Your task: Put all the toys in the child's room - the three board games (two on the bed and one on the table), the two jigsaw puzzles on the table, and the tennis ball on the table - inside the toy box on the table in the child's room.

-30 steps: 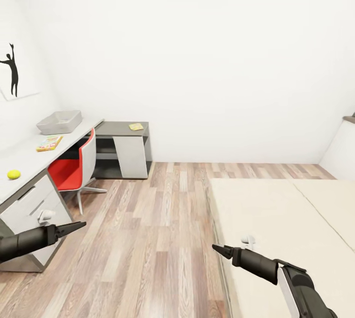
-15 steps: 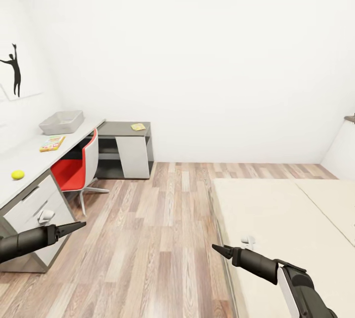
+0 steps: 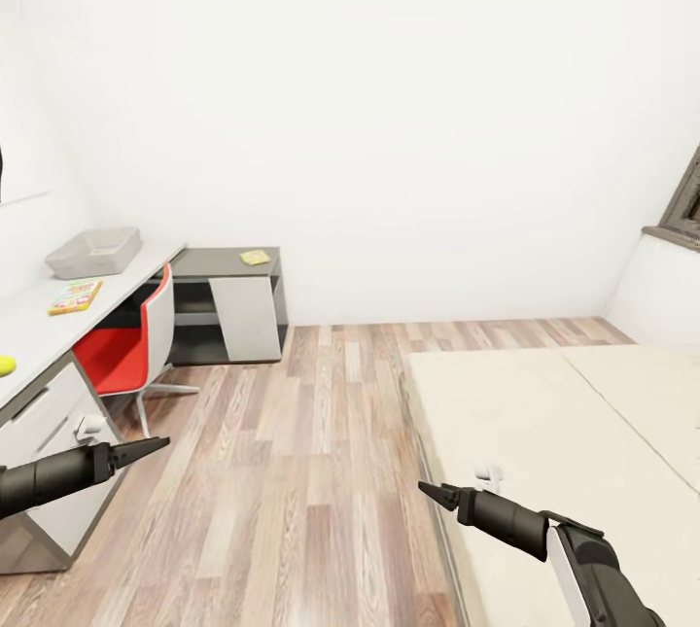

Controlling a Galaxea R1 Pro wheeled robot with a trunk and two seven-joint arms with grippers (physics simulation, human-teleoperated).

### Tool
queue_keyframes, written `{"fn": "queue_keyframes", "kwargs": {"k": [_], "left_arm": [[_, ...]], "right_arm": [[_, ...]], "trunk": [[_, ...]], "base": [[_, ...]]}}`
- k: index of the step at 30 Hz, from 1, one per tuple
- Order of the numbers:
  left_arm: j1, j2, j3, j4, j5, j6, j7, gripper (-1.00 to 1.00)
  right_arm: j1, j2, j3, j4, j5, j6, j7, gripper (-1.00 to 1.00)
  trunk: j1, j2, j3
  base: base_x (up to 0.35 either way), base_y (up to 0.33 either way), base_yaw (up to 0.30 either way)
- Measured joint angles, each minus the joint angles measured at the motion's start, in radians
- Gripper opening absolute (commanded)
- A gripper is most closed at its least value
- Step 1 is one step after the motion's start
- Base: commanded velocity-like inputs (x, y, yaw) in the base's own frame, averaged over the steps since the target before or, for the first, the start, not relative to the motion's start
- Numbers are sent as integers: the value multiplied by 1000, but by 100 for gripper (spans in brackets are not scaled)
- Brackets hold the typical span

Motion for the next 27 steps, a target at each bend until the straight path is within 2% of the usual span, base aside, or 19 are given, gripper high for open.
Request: {"fn": "queue_keyframes", "kwargs": {"k": [27], "left_arm": [[0,0,1,0,0,-1,-1,100]], "right_arm": [[-1,0,-1,0,0,3,0,100]], "trunk": [[0,0,33]], "base": [[8,277,-196]]}}
